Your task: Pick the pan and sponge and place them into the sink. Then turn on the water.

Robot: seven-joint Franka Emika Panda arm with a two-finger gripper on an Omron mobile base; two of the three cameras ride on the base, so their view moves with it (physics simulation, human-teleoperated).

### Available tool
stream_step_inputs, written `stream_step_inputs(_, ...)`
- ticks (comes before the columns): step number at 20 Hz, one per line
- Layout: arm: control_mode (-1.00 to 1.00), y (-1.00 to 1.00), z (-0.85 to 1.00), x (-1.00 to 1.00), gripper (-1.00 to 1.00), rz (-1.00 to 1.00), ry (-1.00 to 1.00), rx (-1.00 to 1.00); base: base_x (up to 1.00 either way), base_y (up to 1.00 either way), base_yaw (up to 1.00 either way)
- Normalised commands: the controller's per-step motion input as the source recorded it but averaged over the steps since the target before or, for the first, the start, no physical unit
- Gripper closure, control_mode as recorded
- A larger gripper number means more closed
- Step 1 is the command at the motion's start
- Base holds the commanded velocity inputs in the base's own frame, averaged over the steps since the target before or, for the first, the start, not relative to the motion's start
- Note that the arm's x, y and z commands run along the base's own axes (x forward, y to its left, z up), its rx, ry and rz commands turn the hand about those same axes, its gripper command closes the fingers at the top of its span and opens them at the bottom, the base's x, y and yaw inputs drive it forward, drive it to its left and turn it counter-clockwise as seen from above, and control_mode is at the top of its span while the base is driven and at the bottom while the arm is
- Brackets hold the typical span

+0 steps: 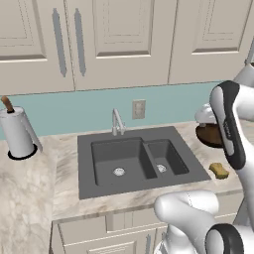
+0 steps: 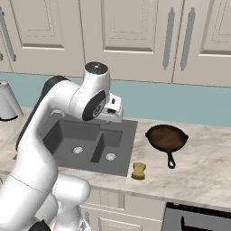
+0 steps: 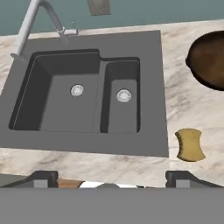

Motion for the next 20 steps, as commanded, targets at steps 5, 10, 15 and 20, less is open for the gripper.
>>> stream_step_inputs(5, -1.00, -0.76, -0.40, -0.20, -1.00, 0.00, 0.00, -0.08, 0.00, 0.00, 0.00)
stream_step_inputs(10, -1.00, -0.55, -0.56, 0.00, -1.00, -0.03, 0.06, -0.22, 0.00, 0.00, 0.00)
stream_step_inputs(15, -1.00, -0.66, -0.58, 0.05, -1.00, -0.04, 0.07, -0.14, 0.00, 0.00, 0.00)
stream_step_inputs(20, -1.00, -0.76, -0.38, 0.18, -1.00, -0.01, 0.04, -0.02, 0.00, 0.00, 0.00)
